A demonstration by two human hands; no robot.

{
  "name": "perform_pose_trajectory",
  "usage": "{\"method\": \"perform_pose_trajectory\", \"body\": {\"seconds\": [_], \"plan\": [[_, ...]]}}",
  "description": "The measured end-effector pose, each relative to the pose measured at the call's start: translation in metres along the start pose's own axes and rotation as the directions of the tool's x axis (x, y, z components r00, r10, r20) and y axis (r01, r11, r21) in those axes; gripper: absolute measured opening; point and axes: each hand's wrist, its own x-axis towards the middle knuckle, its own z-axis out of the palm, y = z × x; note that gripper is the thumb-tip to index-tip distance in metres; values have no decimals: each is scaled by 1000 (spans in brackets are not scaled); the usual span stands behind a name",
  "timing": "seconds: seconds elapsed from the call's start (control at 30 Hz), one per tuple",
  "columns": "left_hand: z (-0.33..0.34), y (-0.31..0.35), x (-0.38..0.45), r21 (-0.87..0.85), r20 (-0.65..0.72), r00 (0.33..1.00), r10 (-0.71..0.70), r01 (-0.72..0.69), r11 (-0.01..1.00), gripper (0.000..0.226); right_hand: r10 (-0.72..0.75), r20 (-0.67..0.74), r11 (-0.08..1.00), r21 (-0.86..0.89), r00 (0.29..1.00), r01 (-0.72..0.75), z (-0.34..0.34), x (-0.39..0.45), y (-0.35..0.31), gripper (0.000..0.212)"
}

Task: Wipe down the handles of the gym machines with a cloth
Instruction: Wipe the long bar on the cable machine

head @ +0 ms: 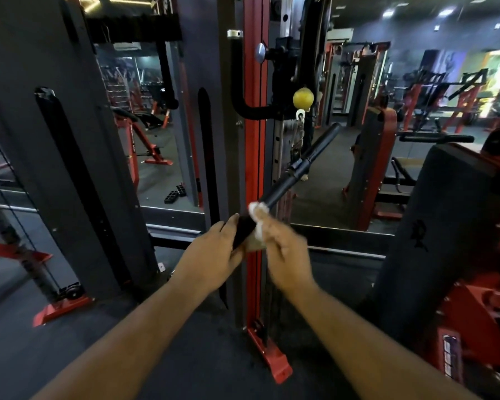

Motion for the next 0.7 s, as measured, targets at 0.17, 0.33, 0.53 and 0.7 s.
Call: {"method": "perform_pose_trajectory", "body": {"seconds": [0.17, 0.33, 0.53, 0.7], "plan": [[-1, 12, -1, -13, -1, 1000, -19, 19, 1000, 65, 194, -188, 930, -276, 963, -242, -38, 76, 39, 44], [2, 16, -1, 19, 2, 1000, -4, 4, 1000, 65, 173, -173, 938, -270, 970, -216, -10, 50, 41, 43], [1, 7, 3, 90, 24, 1000, 9, -11, 996, 69, -27, 97, 983, -180, 995, 45, -8, 8, 6, 40], [4, 12, 0, 127, 6, 1000, -3, 2, 992, 66, 199, -109, 928, -297, 974, -223, -55, 90, 39, 33]]}}
